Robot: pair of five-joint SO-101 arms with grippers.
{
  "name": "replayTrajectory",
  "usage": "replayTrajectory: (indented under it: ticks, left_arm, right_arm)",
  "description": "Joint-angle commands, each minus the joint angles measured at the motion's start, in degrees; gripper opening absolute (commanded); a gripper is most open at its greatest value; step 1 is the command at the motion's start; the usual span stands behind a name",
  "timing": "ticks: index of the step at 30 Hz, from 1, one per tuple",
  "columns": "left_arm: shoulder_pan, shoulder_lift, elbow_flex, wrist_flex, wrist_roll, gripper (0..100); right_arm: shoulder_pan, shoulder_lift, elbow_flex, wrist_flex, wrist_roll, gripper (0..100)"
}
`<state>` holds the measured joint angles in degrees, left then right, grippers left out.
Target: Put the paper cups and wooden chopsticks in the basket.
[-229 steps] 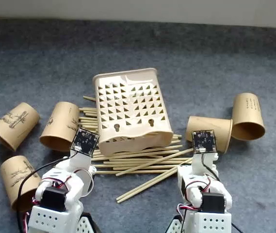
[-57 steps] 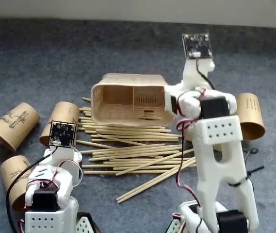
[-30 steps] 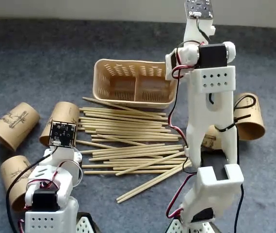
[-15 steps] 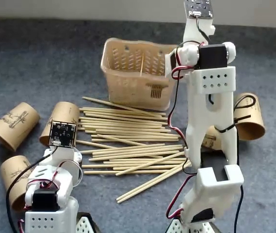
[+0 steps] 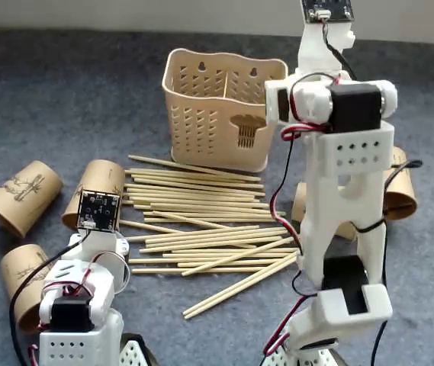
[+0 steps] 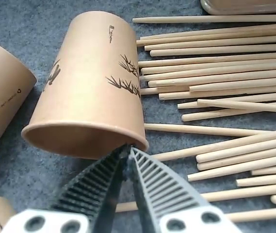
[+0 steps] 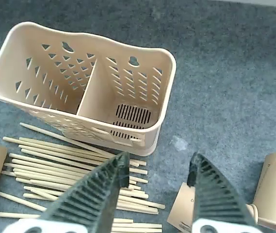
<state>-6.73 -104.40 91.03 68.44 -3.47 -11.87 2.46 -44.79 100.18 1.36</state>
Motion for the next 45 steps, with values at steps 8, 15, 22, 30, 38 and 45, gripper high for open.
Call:
replayTrajectory:
  ticks: [8, 15, 22, 30, 38, 45]
  left_arm:
    - [-0.57, -0.92, 2.24, -3.96, -4.22, 3]
    - [-0.57, -0.92, 2.68, -4.57, -4.22, 3]
    - [-0.57, -0.92, 2.68, -4.57, -4.22, 3]
    - [-0.57, -0.92, 2.77, -4.57, -4.22, 3]
    - [-0.57, -0.92, 2.77, -4.48, -4.22, 3]
    - [-0.57, -0.92, 2.77, -4.40, -4.22, 3]
  right_arm:
    - [5.41, -14.90, 18.24, 0.75, 3.60, 20.2]
    - [9.89, -24.22, 32.92, 0.66, 5.89, 20.2]
    - [14.81, -33.19, 46.81, -1.54, 5.54, 20.2]
    - [20.44, -47.87, 70.64, -17.71, 5.54, 20.2]
    - [24.22, -49.98, 83.91, -29.49, 5.45, 20.2]
    - [27.65, -45.32, 87.52, -38.29, 1.49, 20.2]
